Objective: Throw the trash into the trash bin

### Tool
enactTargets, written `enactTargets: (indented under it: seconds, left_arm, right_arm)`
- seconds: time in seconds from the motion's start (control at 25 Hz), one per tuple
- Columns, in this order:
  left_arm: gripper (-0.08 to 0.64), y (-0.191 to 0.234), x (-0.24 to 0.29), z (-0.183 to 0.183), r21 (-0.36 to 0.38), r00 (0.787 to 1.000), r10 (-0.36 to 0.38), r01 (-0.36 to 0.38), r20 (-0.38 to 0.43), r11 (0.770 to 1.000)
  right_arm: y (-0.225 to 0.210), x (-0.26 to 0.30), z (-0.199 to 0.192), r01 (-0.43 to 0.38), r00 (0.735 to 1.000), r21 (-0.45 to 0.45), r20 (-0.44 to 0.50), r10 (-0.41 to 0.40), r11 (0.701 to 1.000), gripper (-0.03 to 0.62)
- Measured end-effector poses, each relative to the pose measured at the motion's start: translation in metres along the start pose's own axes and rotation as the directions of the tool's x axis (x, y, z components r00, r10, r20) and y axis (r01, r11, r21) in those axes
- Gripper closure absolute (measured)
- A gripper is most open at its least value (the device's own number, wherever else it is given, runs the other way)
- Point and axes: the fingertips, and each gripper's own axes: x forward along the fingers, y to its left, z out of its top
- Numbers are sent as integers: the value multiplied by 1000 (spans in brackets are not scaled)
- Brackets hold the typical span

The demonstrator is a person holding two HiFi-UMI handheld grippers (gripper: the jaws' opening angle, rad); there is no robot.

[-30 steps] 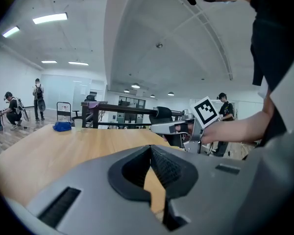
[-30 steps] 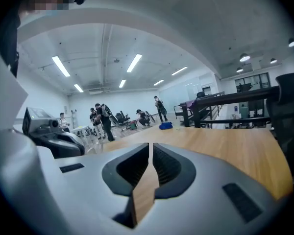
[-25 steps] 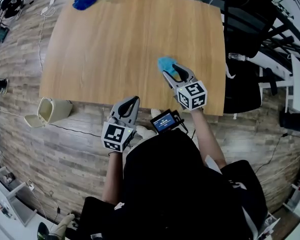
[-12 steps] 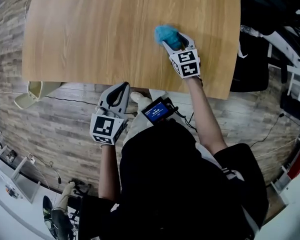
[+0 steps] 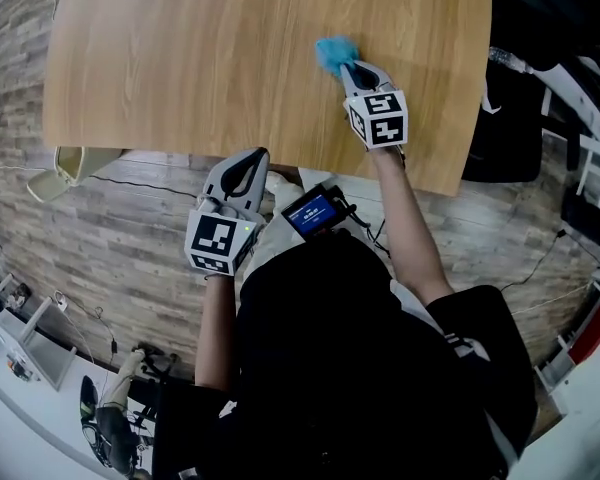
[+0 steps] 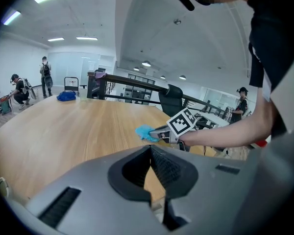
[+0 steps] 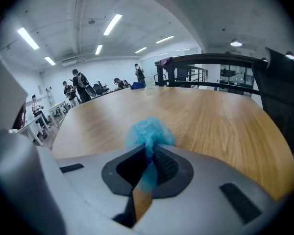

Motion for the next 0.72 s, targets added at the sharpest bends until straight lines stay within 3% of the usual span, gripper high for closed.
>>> enactTargets:
  seconds: [0.36,0.72]
  left_arm:
    - [552,14,-27,0,-23,992,121,-121,25,992]
    - [552,68,-101,0,-112,942,331,-324,56,940]
  right_arm:
    - [48,19,36,-124,991,-36,52,126,992,584]
    - [178,62,98,-325,940,-192,40,338,926,584]
